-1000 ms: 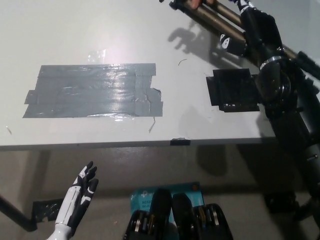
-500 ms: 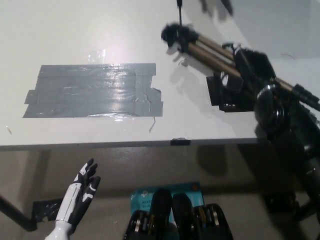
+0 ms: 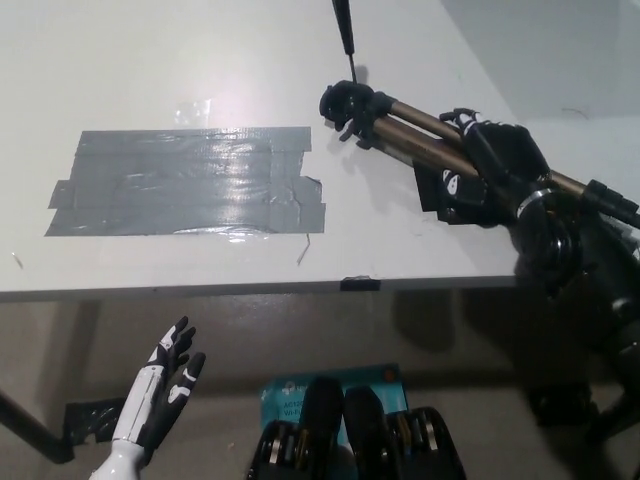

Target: A person hands a tripod to the robot which it grabs with its right hand and places in the middle of the table in front of it

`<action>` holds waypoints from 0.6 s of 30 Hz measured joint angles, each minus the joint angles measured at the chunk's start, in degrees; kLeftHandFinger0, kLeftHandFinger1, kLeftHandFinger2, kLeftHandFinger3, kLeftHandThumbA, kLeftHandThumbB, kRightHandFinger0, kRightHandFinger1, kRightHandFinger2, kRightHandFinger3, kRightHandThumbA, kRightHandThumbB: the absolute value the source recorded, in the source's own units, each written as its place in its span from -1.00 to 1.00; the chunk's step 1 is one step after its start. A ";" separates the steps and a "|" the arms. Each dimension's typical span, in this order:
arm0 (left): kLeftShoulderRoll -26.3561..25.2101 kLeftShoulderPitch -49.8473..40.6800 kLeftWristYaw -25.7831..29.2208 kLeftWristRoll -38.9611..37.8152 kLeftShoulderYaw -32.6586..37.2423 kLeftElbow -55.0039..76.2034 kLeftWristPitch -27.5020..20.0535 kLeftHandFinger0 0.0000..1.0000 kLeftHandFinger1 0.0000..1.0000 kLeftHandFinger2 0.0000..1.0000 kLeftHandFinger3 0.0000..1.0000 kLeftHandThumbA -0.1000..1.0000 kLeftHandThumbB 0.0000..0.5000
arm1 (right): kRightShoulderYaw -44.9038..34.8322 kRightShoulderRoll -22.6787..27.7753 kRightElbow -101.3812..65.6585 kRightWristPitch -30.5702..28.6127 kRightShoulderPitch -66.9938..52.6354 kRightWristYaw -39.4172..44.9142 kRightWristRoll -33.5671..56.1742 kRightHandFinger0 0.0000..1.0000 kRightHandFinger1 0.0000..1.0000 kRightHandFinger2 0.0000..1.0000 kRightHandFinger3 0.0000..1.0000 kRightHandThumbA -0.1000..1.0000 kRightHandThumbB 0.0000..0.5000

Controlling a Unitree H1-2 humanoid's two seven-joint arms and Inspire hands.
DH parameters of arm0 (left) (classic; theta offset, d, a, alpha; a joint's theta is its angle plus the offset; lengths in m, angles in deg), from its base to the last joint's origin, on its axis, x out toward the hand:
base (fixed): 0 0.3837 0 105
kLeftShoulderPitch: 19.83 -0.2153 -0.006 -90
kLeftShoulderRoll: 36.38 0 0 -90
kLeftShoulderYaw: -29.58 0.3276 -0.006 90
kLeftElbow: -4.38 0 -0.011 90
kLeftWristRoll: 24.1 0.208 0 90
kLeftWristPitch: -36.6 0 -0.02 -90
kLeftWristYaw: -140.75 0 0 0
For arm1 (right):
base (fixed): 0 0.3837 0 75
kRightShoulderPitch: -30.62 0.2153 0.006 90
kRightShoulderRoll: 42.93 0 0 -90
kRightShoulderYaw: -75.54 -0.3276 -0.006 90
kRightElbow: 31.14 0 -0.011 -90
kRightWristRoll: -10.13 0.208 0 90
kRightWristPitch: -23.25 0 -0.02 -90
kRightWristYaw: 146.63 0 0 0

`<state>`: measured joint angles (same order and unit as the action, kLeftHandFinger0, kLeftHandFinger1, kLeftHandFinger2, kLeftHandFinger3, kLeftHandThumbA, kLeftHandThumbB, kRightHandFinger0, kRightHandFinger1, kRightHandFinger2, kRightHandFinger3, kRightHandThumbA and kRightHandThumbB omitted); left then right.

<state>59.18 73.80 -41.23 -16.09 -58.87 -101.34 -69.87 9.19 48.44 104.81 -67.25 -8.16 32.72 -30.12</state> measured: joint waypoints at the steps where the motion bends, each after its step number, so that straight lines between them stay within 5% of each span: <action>1: 0.00 0.01 0.00 0.00 0.00 -0.04 0.00 1.00 1.00 1.00 1.00 0.72 -0.13 | 0.00 0.20 -0.59 0.12 0.00 1.00 0.18 1.00 1.00 1.00 1.00 0.42 1.00; 4: 0.00 0.22 0.00 0.00 0.00 -0.05 0.00 1.00 1.00 1.00 1.00 0.72 -0.12 | -0.11 1.36 -4.48 0.57 0.00 5.12 1.40 1.00 1.00 1.00 1.00 0.66 1.00; 11: 0.00 0.30 -0.01 0.00 0.01 -0.06 -0.01 1.00 1.00 1.00 1.00 0.75 -0.09 | -4.21 3.75 -17.15 2.70 0.02 13.08 6.20 1.00 1.00 1.00 1.00 0.83 1.00; 18: 0.00 0.31 -0.01 -0.06 0.01 -0.25 -0.01 1.00 1.00 1.00 1.00 0.73 -0.08 | -12.46 5.07 -32.56 5.43 0.04 17.81 13.69 1.00 1.00 1.00 1.00 0.78 1.00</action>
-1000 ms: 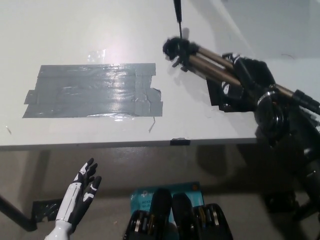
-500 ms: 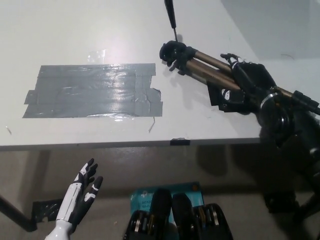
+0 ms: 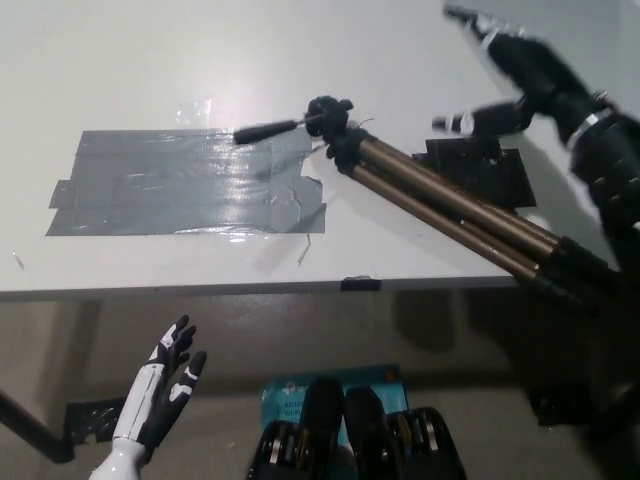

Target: A person hands a tripod to the robot which it grabs with its right hand and places in the middle of the table in front of it

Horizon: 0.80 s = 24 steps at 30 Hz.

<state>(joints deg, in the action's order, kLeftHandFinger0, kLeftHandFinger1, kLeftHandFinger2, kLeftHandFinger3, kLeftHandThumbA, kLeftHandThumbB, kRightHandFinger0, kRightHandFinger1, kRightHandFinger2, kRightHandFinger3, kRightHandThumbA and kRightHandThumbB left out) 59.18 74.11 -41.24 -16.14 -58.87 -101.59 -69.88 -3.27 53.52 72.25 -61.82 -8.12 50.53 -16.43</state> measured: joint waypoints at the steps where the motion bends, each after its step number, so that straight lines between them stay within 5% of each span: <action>1: 0.00 0.00 0.00 -0.01 0.00 -0.01 0.00 1.00 1.00 1.00 1.00 0.75 -0.05 | -0.51 0.04 -0.89 0.23 0.01 0.20 0.41 1.00 1.00 1.00 1.00 0.79 1.00; 16: 0.01 1.27 0.01 -0.01 -0.01 -0.19 0.04 1.00 1.00 1.00 1.00 0.79 -0.13 | -7.80 -0.50 -30.70 6.01 -5.18 2.10 7.98 1.00 1.00 1.00 1.00 0.73 0.70; 24: 0.00 2.06 0.00 0.01 -0.02 -0.37 0.04 1.00 1.00 1.00 1.00 0.82 -0.12 | -6.76 -5.42 -48.44 7.03 -23.35 1.93 10.06 1.00 1.00 1.00 1.00 0.76 0.48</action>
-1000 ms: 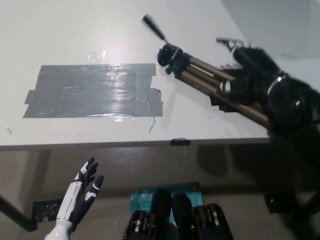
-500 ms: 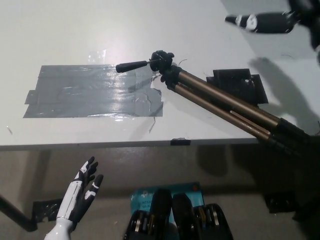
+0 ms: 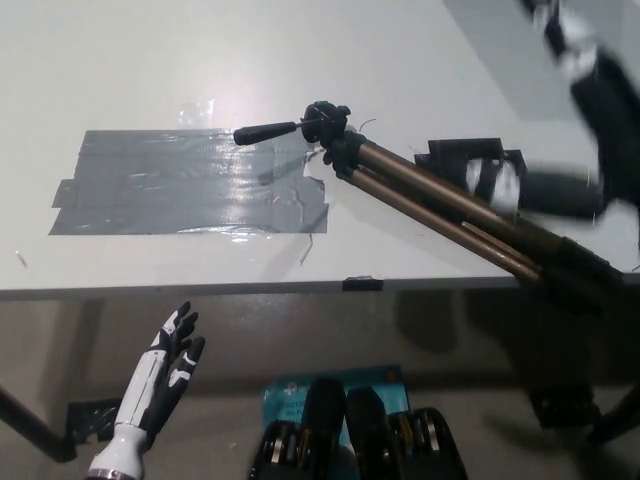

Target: A person hands a tripod to the robot which it grabs with its right hand and places in the middle of the table in front of it

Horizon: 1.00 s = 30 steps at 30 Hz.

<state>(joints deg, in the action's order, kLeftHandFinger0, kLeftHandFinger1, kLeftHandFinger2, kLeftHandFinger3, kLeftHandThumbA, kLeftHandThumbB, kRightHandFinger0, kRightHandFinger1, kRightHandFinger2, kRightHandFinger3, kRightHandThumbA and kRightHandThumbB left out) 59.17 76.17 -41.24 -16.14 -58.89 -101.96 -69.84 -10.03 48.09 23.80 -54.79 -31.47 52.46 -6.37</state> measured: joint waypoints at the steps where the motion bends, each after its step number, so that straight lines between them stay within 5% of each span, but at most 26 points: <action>1: -0.07 0.17 0.00 0.01 0.01 -0.16 0.00 1.00 1.00 1.00 1.00 0.82 -0.12 | 0.33 -1.73 -3.01 -0.09 -4.98 -0.21 0.73 1.00 1.00 1.00 1.00 0.78 0.52; 10: -0.49 -0.31 -0.02 0.01 0.14 -1.56 -0.07 1.00 1.00 1.00 1.00 0.80 0.04 | 0.37 -8.85 5.37 -6.24 -26.73 -3.59 3.30 1.00 1.00 1.00 1.00 0.75 0.05; 21: -0.48 -3.31 -0.01 -0.11 0.38 -1.54 -0.08 1.00 1.00 1.00 1.00 0.81 0.13 | 0.27 -10.25 34.12 -15.79 -27.41 -7.85 3.40 1.00 1.00 1.00 1.00 0.62 -0.02; 30: -0.48 -4.68 -0.02 0.09 1.30 0.47 -0.09 1.00 1.00 1.00 1.00 0.74 0.07 | 0.31 -10.20 37.78 -19.98 -26.87 -8.36 4.66 1.00 1.00 1.00 1.00 0.57 -0.07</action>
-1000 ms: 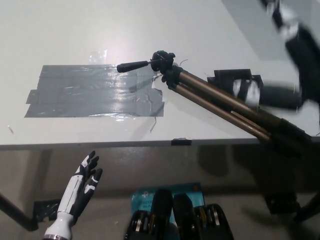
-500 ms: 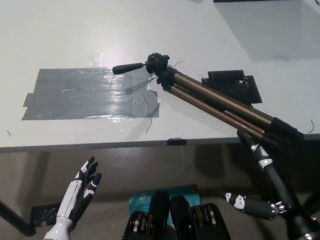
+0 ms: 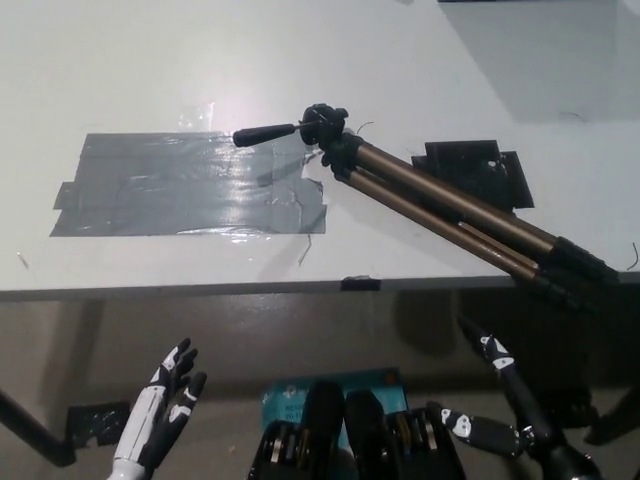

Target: A person hands a tripod to the robot which it grabs with its right hand and places in the middle of the table in front of it

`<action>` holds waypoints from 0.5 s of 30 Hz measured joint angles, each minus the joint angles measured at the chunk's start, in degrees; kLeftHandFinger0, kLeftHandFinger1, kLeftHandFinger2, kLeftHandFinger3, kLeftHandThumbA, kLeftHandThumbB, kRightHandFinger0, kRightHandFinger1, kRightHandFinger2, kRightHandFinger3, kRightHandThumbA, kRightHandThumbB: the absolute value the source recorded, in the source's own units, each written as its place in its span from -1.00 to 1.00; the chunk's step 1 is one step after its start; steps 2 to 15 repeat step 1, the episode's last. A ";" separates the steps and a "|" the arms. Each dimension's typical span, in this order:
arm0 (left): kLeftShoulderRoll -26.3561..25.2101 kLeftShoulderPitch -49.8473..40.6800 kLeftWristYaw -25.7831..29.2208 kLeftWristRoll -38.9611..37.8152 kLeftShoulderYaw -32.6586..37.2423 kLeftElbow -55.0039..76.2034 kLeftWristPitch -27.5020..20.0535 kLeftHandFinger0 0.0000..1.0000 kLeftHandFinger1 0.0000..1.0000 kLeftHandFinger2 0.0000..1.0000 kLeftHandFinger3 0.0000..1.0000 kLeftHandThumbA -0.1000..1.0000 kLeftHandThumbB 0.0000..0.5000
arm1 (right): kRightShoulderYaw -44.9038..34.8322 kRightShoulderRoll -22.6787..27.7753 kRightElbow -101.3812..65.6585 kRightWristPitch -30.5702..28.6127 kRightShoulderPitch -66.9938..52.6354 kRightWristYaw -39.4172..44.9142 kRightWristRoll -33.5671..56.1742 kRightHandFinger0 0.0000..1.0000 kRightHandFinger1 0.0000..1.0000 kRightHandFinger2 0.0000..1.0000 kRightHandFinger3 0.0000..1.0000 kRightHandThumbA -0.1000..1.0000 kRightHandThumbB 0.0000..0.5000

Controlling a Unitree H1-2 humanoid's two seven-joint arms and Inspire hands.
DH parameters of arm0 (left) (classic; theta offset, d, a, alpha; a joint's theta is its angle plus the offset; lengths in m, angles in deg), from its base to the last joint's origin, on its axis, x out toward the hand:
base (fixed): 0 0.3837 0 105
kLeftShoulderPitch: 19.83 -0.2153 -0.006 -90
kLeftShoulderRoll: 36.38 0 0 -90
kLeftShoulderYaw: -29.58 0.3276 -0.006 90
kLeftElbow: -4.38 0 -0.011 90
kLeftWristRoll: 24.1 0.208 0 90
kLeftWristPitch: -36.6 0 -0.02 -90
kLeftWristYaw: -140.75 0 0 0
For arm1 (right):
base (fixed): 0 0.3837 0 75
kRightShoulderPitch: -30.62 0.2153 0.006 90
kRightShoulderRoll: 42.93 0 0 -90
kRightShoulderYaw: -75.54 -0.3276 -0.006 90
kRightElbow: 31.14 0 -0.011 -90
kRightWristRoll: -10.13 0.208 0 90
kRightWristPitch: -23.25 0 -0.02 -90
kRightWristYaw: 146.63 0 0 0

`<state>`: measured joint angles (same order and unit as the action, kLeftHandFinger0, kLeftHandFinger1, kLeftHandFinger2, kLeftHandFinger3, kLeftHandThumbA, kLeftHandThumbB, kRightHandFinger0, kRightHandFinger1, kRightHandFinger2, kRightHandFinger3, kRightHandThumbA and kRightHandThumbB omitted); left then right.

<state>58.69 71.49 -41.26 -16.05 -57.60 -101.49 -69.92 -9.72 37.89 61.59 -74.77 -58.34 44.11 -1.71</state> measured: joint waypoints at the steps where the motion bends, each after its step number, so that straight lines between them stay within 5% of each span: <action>1: 0.00 0.00 0.00 0.00 0.00 0.00 0.00 1.00 1.00 1.00 1.00 0.74 0.07 | 0.00 0.00 0.00 0.00 0.00 0.00 0.00 1.00 1.00 1.00 1.00 0.57 -0.07; 15: 0.00 0.00 0.00 0.00 0.00 0.00 0.00 1.00 1.00 1.00 1.00 0.74 0.07 | 0.00 0.00 0.00 0.00 0.00 0.00 0.00 1.00 1.00 1.00 1.00 0.57 -0.07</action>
